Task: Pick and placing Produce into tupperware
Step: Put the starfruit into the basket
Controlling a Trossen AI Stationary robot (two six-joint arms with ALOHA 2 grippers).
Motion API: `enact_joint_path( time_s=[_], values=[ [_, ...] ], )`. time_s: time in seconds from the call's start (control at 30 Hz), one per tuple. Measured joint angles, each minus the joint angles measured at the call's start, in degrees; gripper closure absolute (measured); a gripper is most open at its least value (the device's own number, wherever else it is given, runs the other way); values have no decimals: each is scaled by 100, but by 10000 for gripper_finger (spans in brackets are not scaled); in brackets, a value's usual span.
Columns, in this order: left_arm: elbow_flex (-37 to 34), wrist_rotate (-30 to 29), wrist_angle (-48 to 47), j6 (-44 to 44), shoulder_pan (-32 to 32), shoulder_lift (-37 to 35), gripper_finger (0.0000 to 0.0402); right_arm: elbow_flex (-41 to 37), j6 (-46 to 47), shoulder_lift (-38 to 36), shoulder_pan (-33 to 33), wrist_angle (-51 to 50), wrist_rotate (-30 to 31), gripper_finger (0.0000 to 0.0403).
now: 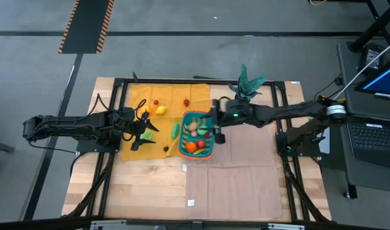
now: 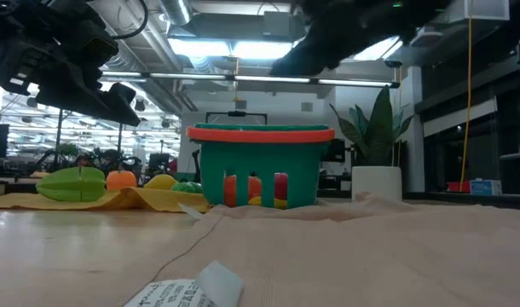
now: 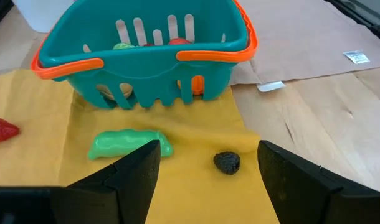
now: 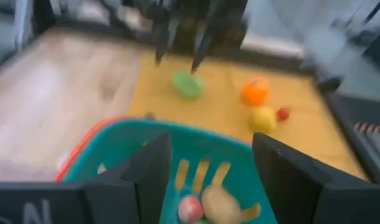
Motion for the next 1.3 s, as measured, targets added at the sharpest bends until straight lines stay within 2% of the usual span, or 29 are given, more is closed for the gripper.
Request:
enact_joint_path(
  time_s=[0.23, 0.33, 0.5, 0.63, 0.83, 1.1, 1.3],
  values=[
    [160, 20, -31, 0, 0, -222, 140, -1756, 366, -1059, 0, 1765, 19, 178],
    [261, 36, -82, 0, 24, -541, 140, -2324, 690, -1153, 0, 2337, 19, 178],
    [446, -314, -769, -180, 437, -1332, 140, -2931, 1258, -1151, 0, 2763, 21, 178],
    [665, -622, -1453, -586, 807, -1824, 140, -3045, 1250, -1149, 0, 2887, 21, 178],
    [923, -630, -1564, -1374, 879, -2019, 140, -3045, 1227, -1149, 2, 3173, 23, 178],
    [967, -632, -1597, -2313, 612, -2009, 140, -3045, 1228, -1147, 2, 3262, 25, 178],
    [967, -640, -1959, -2900, 31, -1925, 140, -3045, 1328, -1147, 33, 3261, 25, 178]
  ],
)
